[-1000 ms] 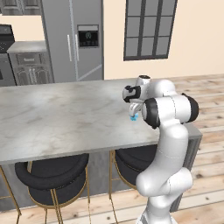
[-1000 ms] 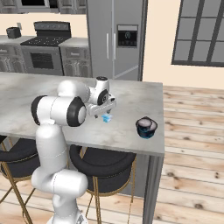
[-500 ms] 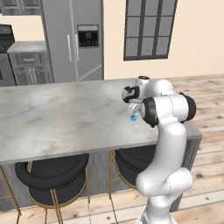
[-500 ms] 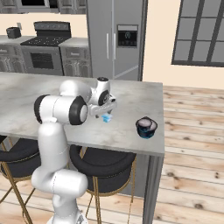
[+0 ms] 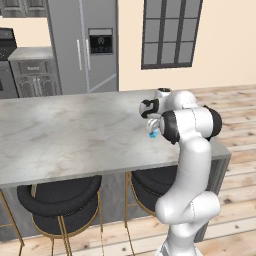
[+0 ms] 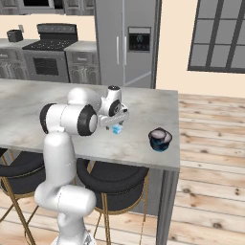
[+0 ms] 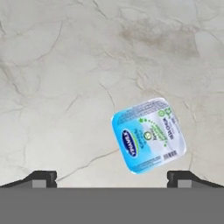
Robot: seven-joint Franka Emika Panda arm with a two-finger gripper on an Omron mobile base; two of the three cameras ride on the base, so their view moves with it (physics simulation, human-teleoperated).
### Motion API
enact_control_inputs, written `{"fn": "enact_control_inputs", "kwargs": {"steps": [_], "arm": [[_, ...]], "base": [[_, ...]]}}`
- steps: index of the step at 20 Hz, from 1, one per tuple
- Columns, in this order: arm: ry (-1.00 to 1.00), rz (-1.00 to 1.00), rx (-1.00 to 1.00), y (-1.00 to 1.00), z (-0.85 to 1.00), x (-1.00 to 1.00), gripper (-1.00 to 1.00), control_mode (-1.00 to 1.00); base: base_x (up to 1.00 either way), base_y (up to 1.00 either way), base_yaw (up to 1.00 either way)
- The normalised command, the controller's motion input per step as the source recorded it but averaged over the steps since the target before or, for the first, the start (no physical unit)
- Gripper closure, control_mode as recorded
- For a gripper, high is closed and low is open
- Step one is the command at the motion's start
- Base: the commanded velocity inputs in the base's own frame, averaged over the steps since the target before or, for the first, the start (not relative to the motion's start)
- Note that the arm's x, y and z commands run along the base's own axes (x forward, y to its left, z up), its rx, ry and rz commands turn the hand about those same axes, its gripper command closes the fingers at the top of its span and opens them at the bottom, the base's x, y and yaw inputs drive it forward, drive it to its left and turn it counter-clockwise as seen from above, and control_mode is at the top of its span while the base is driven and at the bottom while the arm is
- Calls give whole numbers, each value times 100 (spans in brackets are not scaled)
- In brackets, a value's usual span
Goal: Stack the yogurt containers by placing the smaller containers on top of the larger containers.
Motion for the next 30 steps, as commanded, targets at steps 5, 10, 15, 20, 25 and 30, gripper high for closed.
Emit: {"fn": "enact_control_inputs", "kwargs": {"steps": [5,10,15,20,25,30], "arm": [[0,-1,0,0,-10,11,-100,-100],[0,-1,0,0,-8,14,-100,-100],[0,-1,0,0,-8,16,-100,-100],[0,-1,0,0,-12,18,-100,-100],[0,-1,0,0,-13,19,-100,-100],[0,-1,0,0,-14,19,-100,-100]], "base": [[0,0,0],[0,0,0],[0,0,0],[0,0,0],[0,0,0],[0,0,0]]}}
